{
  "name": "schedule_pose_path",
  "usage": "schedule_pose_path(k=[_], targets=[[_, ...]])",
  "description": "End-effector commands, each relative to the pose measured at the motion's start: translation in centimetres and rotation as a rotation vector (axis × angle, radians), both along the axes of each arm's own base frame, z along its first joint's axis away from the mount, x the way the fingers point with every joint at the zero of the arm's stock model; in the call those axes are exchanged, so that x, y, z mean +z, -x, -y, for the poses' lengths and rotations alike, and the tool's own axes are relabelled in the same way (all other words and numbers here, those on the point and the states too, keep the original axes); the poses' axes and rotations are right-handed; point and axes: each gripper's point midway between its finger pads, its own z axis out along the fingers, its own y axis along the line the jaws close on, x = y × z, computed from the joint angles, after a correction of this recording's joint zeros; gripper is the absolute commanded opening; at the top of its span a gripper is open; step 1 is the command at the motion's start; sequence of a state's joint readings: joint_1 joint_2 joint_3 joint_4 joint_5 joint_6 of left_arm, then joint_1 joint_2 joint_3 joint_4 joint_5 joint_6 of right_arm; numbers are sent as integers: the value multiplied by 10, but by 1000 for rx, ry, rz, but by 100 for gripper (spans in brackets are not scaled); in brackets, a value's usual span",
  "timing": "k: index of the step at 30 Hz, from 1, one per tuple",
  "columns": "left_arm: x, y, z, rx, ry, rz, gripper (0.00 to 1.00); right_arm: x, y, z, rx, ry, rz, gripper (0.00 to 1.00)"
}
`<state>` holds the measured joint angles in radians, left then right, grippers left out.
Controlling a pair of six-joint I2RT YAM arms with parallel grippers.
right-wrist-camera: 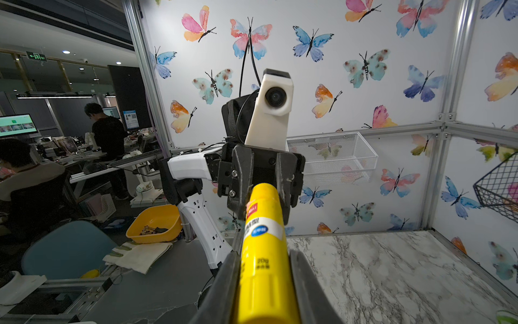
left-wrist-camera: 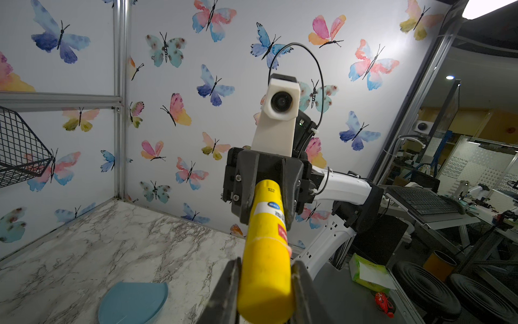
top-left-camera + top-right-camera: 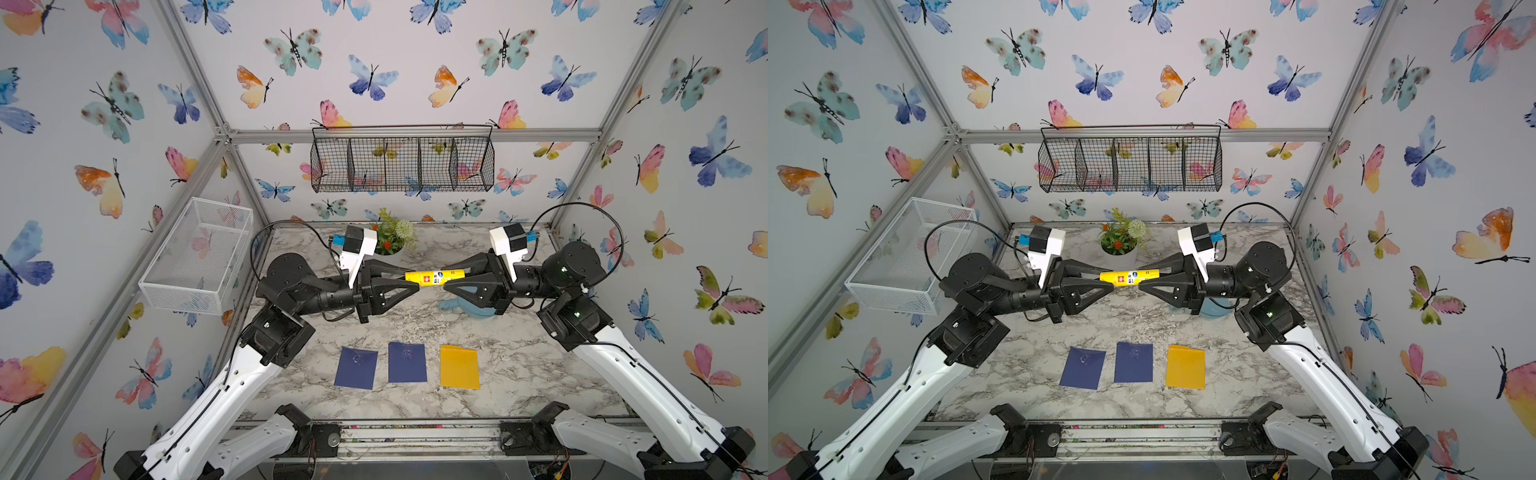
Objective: Seal the envelope with a glue stick
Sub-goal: Open the lid of the glue stick.
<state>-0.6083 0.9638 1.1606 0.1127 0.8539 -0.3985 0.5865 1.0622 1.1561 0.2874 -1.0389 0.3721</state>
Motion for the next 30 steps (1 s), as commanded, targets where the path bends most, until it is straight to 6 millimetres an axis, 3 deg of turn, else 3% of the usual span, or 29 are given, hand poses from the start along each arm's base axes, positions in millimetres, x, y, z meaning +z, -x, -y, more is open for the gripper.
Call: schedule_pose_path(k=[1, 14, 19, 25, 28, 30], targets=[[50, 24, -46, 99, 122, 157, 0, 47, 9, 31, -115, -127, 179, 4], [50, 29, -48, 85, 126, 174, 0, 48, 10, 32, -122, -126, 177, 4], [42, 18, -41, 94, 65, 172, 0, 43, 7, 24, -54, -96, 109, 4], [37, 17, -41, 132, 3, 306, 43, 41, 1, 20, -24, -78, -9, 4], [35, 14, -43, 186, -34, 411, 59, 37, -1, 17, 2, -58, -80, 4], [30, 11, -45, 218, -68, 493, 64, 35, -1, 16, 12, -43, -116, 4]])
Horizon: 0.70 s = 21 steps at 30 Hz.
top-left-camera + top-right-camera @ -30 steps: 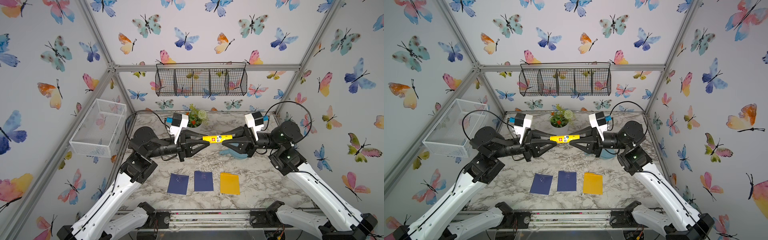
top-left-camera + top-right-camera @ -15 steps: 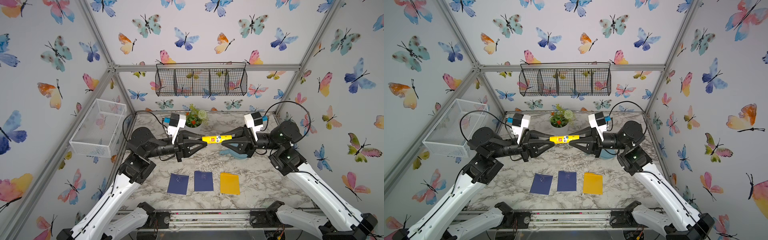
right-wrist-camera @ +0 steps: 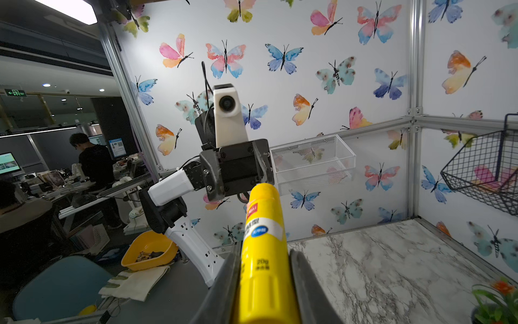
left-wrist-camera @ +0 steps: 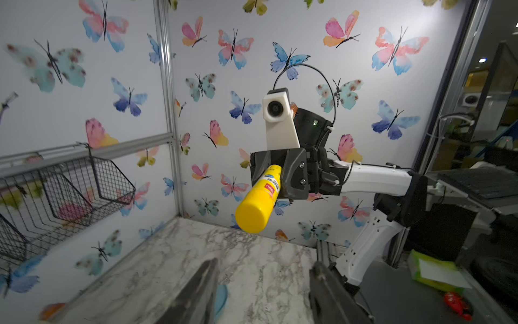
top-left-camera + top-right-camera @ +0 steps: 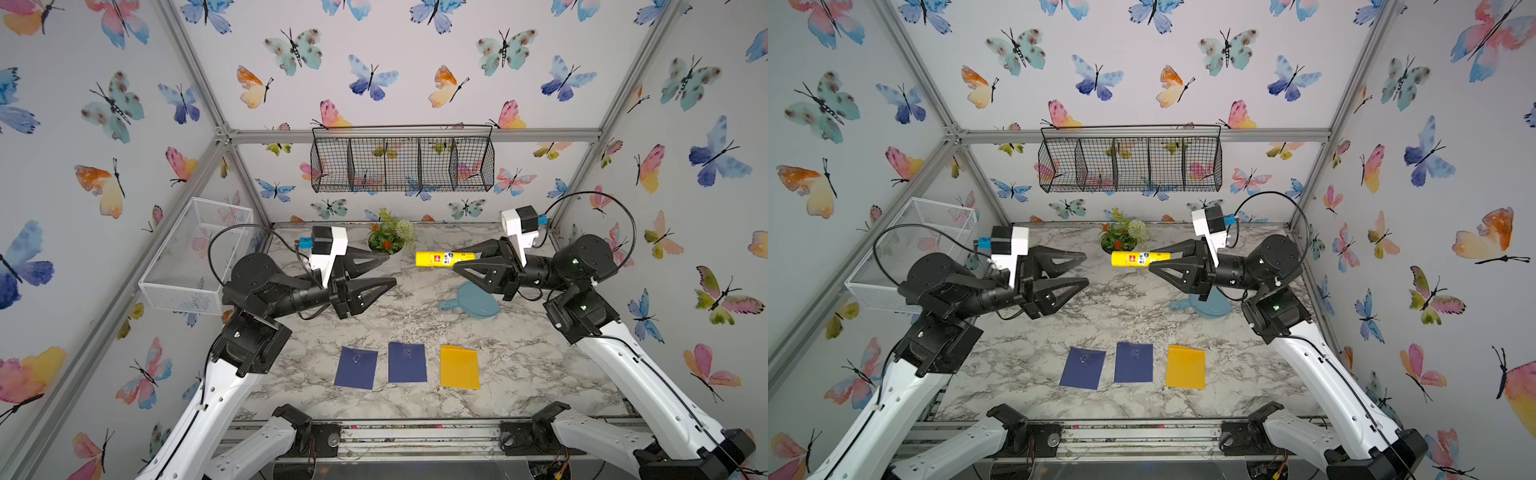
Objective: Seal the envelope with a glue stick
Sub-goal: Open the lid of the glue stick.
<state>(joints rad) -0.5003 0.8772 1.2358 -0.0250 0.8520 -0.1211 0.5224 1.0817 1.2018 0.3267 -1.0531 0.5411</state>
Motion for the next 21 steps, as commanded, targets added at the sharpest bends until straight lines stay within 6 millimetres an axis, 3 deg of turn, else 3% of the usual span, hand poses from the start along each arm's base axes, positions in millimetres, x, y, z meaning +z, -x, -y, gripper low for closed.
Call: schedule_pose_path(k=[1, 8, 13, 21], targets=[[1, 3, -8, 89, -62, 248, 66, 15, 13, 4, 39, -12, -29, 4], [-15, -10, -1, 187, -166, 525, 67, 0, 5, -4, 91, 52, -184, 3], [-24, -21, 18, 282, -248, 675, 68, -15, -1, -10, 124, 102, -293, 3], [-39, -31, 50, 321, -354, 785, 53, -36, -6, -15, 141, 153, -392, 3]])
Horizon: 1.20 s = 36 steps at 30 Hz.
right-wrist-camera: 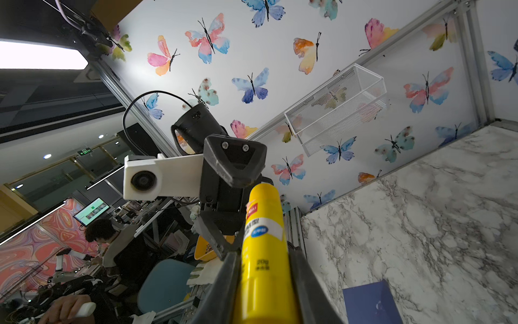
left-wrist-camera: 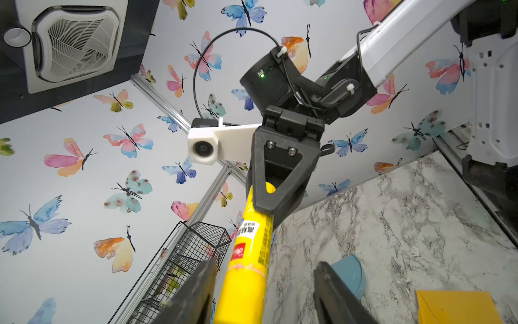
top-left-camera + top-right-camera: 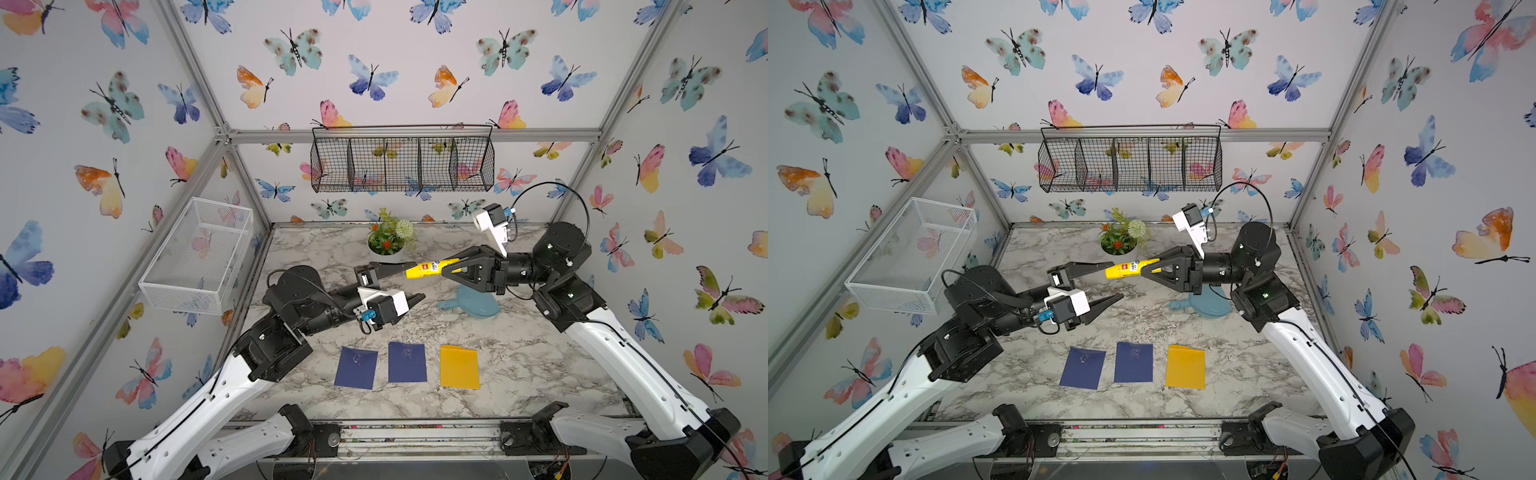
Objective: Seal the envelope with a glue stick
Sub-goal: Open the lid of the glue stick.
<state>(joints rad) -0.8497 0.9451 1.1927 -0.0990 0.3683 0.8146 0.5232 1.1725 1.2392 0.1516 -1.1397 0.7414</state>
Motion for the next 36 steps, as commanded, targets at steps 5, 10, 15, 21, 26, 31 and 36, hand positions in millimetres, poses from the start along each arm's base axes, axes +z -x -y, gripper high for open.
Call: schedule_pose_path(k=[5, 10, 15, 21, 26, 31, 36], targets=[[-2, -16, 0, 90, -44, 85, 42, 2, 13, 4, 34, 3, -10, 3], [-7, -17, -2, 100, -56, 89, 41, 1, 13, 4, 33, 7, -13, 3], [-6, -15, -7, 110, -50, 101, 38, -1, 12, 4, 29, 11, -16, 3], [-8, -14, -6, 102, -58, 98, 35, -4, 11, 3, 27, 16, -21, 3], [-10, -12, -5, 88, -60, 93, 35, -6, 9, 3, 26, 21, -24, 3], [-10, -10, -7, 87, -62, 91, 33, -8, 7, 2, 28, 25, -28, 3], [-11, -10, -6, 85, -65, 90, 38, -8, 7, 1, 29, 25, -28, 3]])
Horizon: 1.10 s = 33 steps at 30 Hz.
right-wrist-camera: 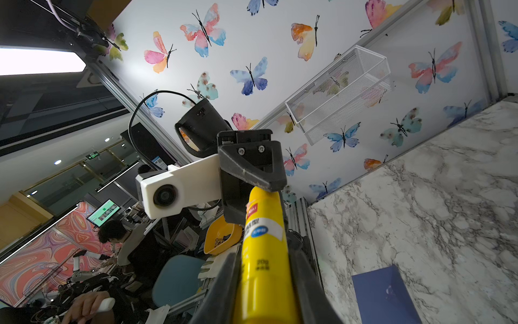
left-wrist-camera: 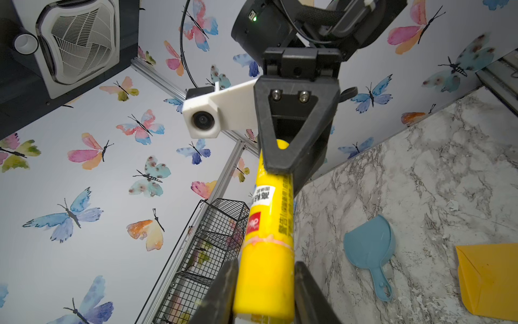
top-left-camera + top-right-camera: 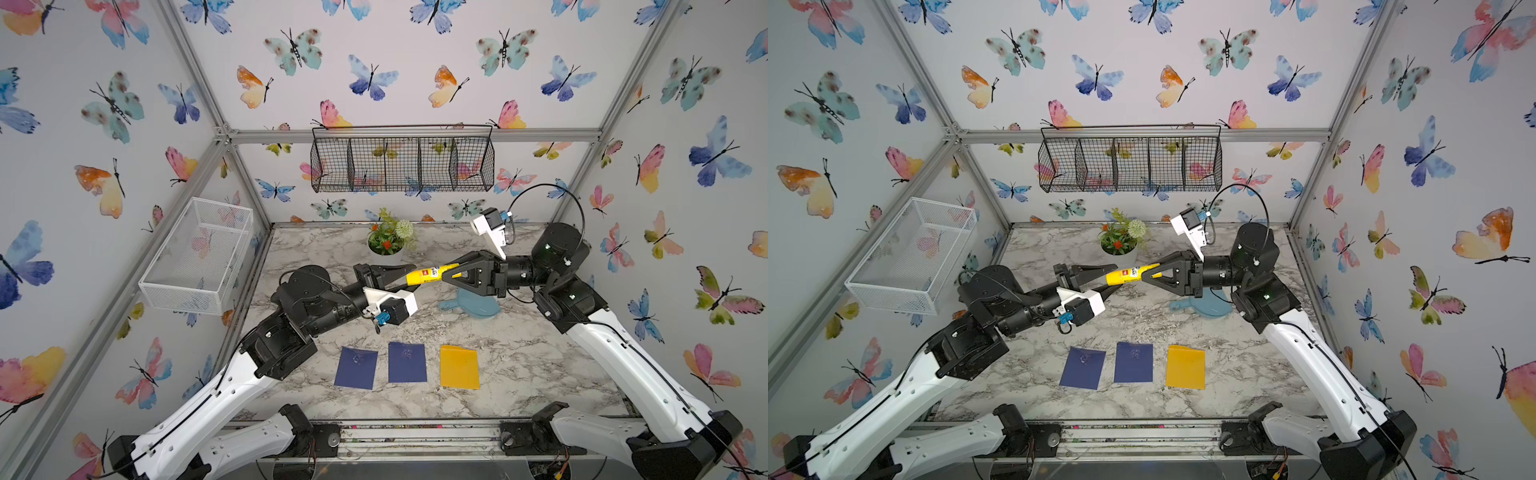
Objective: Seal the envelope with a glue stick
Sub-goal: Open the lid of the glue stick.
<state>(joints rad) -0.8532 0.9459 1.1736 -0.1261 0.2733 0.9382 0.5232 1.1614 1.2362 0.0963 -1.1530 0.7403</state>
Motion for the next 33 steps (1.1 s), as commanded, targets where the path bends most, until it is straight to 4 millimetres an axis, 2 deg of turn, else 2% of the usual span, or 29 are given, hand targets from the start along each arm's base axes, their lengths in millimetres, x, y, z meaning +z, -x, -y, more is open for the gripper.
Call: schedule_pose_path(k=[1, 12, 17, 22, 24, 28, 33], targets=[[3, 5, -2, -12, 11, 10, 39, -2, 3, 0, 15, 0, 11, 3], [2, 9, 1, -39, 6, 7, 36, -6, 1, -1, 13, 7, 2, 3], [0, 10, 2, -50, -5, -3, 24, -8, -1, -2, 9, 14, -3, 3], [-1, 12, 3, -63, -24, -23, 3, -6, -3, -1, -9, 13, 29, 3], [-1, 12, 3, -66, -30, -65, 0, -5, -2, 0, -19, 12, 80, 3], [-4, 13, 6, -78, -31, -209, 0, 1, -1, 5, -73, 1, 241, 4], [-11, 23, 10, -122, -18, -423, 0, 19, 10, 12, -90, -51, 472, 4]])
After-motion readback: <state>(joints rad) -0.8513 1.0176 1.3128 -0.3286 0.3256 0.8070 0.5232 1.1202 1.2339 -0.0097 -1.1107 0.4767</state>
